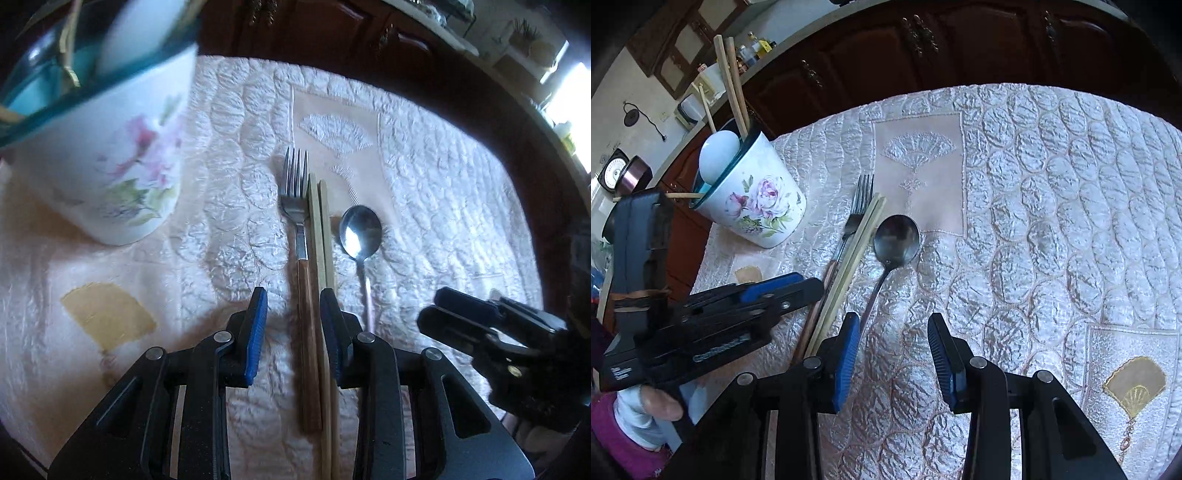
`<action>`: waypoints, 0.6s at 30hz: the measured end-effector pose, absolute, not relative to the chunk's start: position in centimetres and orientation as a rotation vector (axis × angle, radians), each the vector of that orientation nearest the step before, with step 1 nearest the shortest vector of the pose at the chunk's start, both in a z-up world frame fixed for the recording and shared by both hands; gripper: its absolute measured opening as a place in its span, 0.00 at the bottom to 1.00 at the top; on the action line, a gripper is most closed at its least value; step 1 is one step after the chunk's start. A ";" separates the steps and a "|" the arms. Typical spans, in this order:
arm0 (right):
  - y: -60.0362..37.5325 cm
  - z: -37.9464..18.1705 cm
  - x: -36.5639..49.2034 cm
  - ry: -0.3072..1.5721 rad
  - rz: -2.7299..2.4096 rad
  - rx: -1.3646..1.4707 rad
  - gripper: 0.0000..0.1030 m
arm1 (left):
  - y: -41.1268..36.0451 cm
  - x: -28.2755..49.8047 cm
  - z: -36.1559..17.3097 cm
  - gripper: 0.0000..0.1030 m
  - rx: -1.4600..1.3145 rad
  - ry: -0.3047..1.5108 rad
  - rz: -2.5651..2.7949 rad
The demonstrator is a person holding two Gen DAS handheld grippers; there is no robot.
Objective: Organize utensils
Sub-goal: 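Move both open grippers back to the wooden-handled fork and steel spoon, then close the left gripper on the wooden-handled fork while the right gripper moves to the steel spoon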
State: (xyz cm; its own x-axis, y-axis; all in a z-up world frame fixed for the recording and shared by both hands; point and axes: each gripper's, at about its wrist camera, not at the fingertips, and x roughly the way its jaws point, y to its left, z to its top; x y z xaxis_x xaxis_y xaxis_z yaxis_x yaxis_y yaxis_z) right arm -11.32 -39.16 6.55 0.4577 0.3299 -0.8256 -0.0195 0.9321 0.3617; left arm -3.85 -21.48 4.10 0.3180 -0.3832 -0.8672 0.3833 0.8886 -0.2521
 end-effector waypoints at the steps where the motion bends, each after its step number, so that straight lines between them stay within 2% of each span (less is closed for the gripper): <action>1: -39.2 6.5 -11.3 1.079 0.221 0.324 0.37 | -21.7 -3.7 3.7 0.24 0.014 1.148 -0.498; 10: -39.5 6.4 -10.8 1.084 0.231 0.342 0.37 | -22.7 -2.4 3.4 0.21 0.013 1.154 -0.517; 13: -39.3 6.4 -10.6 1.086 0.234 0.339 0.37 | -22.6 -2.3 3.4 0.14 0.009 1.151 -0.508; 18: -38.9 5.9 -10.4 1.095 0.231 0.343 0.37 | -22.7 -2.3 3.5 0.12 0.025 1.148 -0.503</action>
